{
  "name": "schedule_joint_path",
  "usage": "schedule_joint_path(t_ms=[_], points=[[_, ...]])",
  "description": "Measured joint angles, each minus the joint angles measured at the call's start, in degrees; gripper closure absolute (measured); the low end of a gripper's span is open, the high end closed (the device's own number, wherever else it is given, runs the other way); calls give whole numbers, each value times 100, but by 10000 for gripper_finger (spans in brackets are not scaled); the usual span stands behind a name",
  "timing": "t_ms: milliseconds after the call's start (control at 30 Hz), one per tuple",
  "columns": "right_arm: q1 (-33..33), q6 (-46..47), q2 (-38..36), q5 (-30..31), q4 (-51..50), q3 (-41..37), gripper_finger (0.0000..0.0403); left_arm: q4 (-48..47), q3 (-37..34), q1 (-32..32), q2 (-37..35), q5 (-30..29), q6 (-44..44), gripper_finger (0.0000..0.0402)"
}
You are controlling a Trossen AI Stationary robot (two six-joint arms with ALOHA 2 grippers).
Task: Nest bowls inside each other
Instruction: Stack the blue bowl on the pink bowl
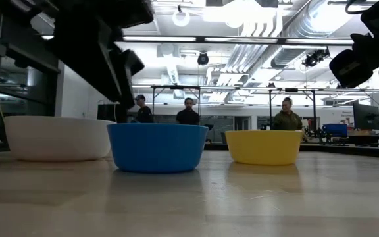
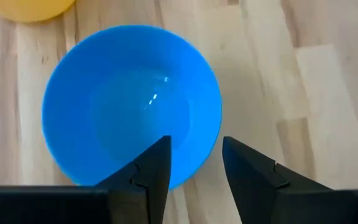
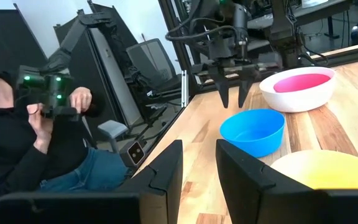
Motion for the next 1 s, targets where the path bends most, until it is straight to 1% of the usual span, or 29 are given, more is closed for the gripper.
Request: schedule_joint_path(t_ms=[100,167,200,300,367,500,667,1000], points=[[2,0,-2,-2,0,0,312,-617,590,-2,275,-2,105,257],[0,0,0,-2,0,2,312,-1197,897,-2,477,-25,106,257],[0,-1,0,-4,0,0,312,-1319,1052,-2,603,-25,109,257],[1,0,0,-2,0,0,312,-1538,1378,-2,933,-24,118,257],[0,-2,0,-2,0,0,312,-1488,1561,-2,1152,14,130,257],[0,0,0,-2,0,0,312,-1554,1849,-2,1388,84,187,257],[0,-1,0,-2,0,1,312,-1526,1999,-2,1562,99,183,257],[1,0,0,-2,0,1,312,-1612,2019,-13,1630,238,-93,257]])
